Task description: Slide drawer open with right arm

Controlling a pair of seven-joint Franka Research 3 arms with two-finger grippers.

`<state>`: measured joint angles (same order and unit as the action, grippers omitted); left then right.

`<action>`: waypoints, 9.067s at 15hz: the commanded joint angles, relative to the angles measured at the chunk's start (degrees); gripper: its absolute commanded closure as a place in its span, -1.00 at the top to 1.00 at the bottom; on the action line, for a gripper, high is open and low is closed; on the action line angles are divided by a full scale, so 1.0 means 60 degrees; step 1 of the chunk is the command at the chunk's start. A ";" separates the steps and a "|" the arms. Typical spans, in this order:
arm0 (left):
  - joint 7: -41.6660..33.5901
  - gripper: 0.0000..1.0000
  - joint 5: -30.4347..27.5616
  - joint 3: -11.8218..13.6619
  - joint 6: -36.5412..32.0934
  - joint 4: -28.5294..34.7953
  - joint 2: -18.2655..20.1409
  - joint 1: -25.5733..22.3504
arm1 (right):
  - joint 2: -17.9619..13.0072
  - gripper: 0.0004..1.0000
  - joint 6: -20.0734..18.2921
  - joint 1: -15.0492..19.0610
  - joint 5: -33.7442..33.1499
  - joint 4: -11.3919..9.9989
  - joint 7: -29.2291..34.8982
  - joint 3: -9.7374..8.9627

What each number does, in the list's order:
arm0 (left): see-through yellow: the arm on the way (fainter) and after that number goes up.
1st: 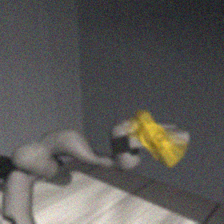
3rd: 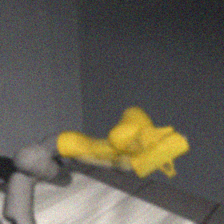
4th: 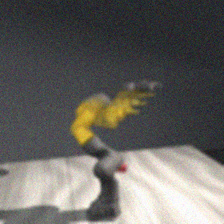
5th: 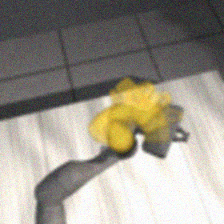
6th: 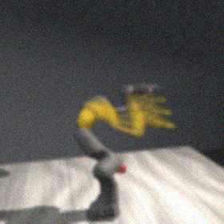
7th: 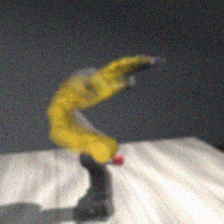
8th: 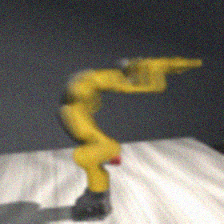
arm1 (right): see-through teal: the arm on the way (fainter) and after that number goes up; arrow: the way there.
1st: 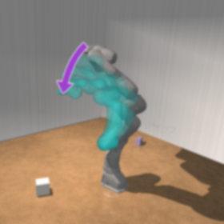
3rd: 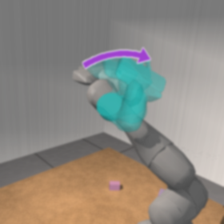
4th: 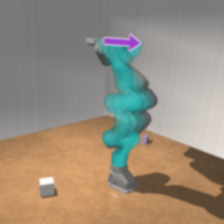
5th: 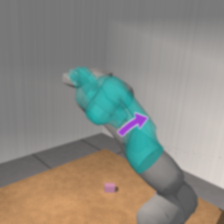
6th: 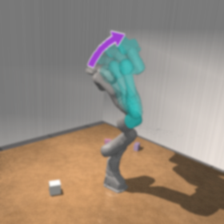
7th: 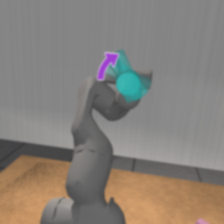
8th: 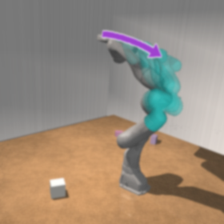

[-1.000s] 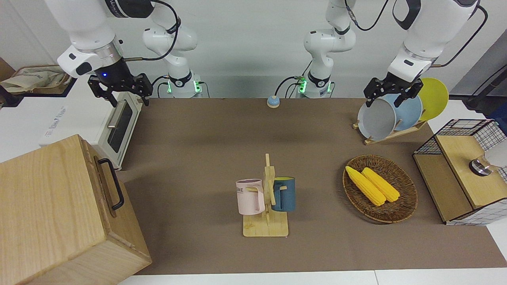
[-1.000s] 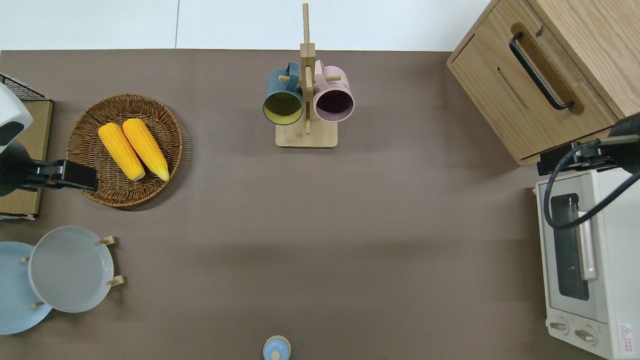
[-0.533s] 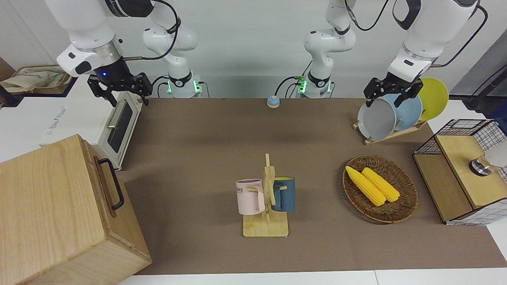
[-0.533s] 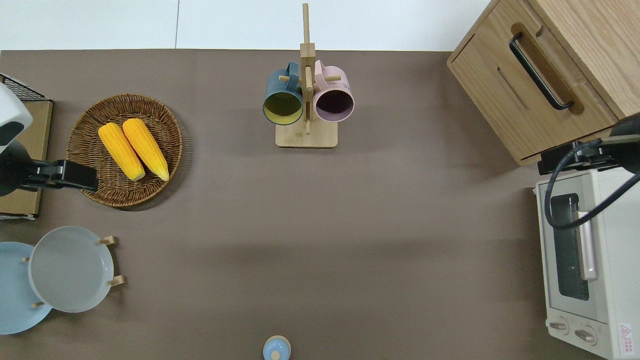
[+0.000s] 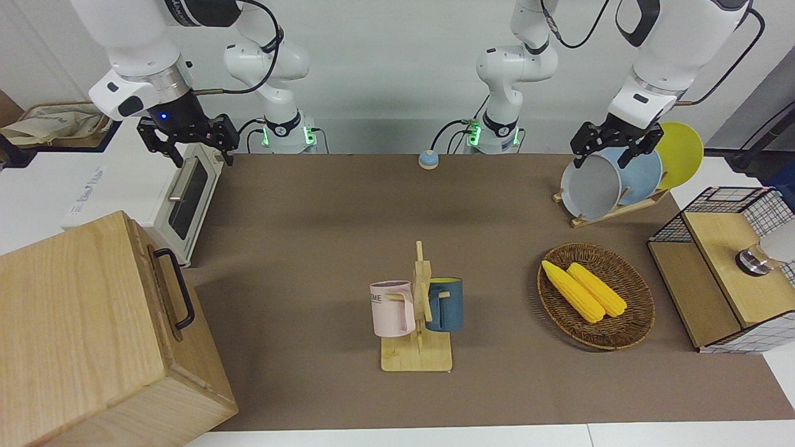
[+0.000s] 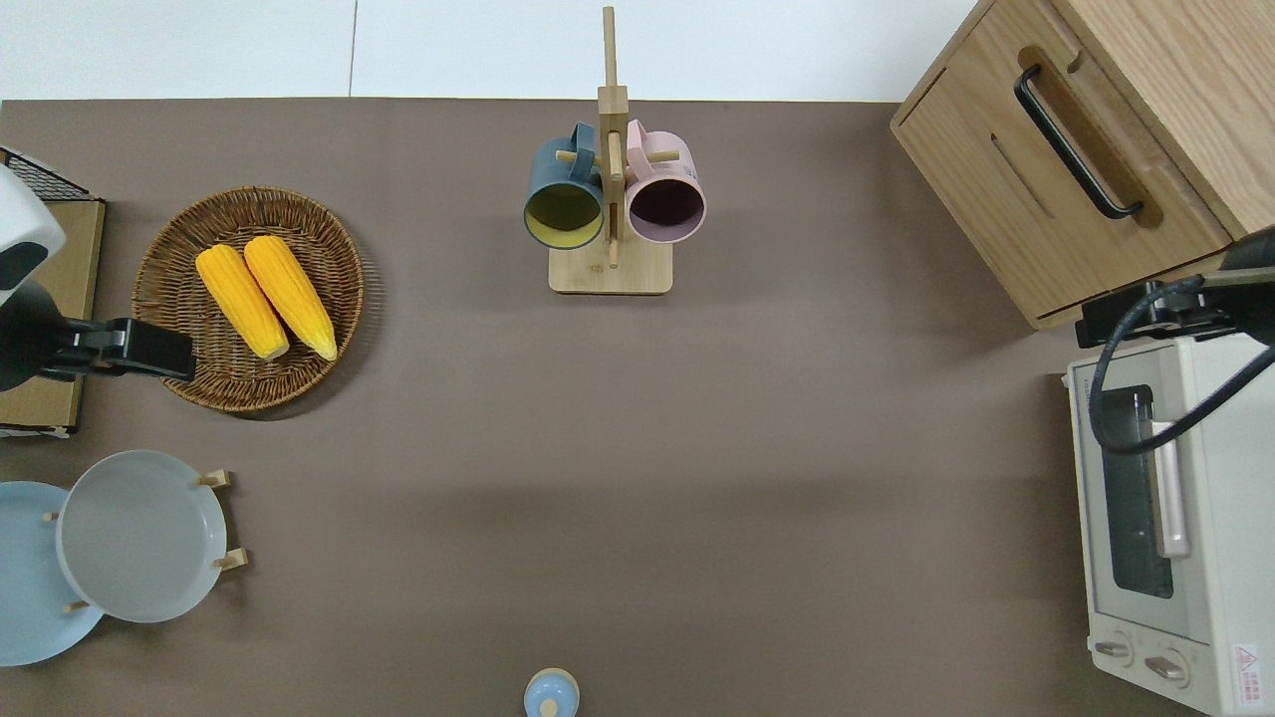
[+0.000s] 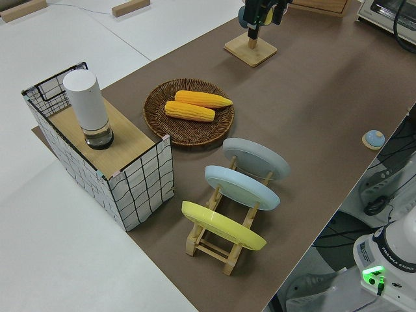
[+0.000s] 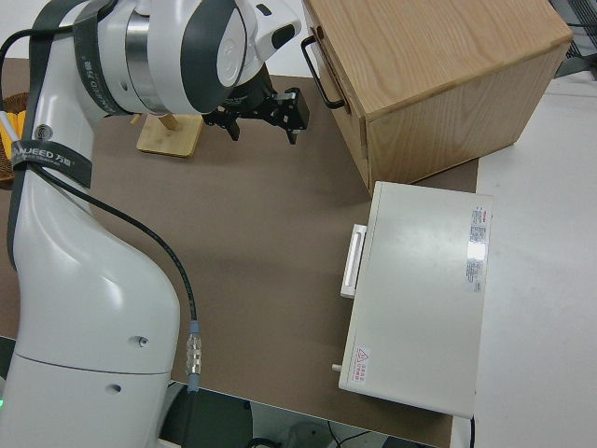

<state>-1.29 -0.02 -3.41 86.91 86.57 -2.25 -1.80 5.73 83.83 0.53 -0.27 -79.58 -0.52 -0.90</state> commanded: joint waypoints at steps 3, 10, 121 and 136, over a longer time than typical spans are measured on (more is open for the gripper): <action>-0.0093 0.99 0.0164 -0.0061 -0.0188 -0.0248 -0.0109 -0.0037 | -0.0047 0.97 -0.0143 0.0160 -0.0043 0.0051 -0.0148 -0.0099; -0.0093 0.99 0.0164 -0.0061 -0.0188 -0.0248 -0.0109 -0.0037 | -0.0076 0.97 -0.0143 0.0043 -0.0465 0.0313 -0.0148 -0.0186; -0.0093 0.99 0.0164 -0.0061 -0.0188 -0.0248 -0.0109 -0.0037 | 0.3410 -0.75 0.0487 -0.6944 -1.4179 -0.2366 0.5170 0.0194; -0.0093 0.99 0.0164 -0.0061 -0.0187 -0.0248 -0.0109 -0.0037 | 0.3439 0.97 0.0019 -0.6915 -1.3346 -0.2060 0.5360 0.0063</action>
<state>-1.29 -0.02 -3.41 86.91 86.57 -2.25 -1.80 25.37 85.97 -40.96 -83.38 -95.01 32.51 -0.01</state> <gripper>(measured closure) 0.004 0.013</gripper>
